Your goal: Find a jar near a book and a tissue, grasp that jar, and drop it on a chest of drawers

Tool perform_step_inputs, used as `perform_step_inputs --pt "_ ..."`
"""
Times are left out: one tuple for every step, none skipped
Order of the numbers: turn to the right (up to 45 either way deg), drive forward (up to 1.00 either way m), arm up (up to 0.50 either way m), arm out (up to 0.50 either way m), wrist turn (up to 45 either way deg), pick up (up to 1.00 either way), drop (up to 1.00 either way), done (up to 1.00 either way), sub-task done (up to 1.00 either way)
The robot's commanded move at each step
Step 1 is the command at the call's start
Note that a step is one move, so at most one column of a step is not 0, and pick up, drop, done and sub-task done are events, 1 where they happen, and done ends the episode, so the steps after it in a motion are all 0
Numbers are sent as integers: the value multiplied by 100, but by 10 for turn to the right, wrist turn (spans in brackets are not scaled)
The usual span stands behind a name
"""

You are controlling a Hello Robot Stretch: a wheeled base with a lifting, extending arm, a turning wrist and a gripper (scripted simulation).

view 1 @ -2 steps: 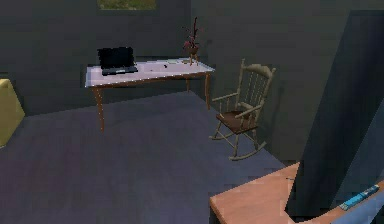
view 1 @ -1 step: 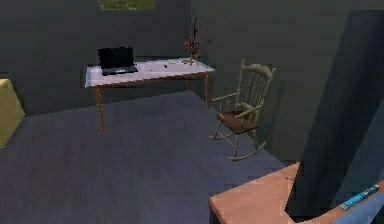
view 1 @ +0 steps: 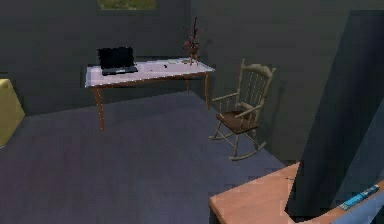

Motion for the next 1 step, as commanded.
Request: perform_step_inputs --pt "0 0 0 0 -450 0 0 0 0"
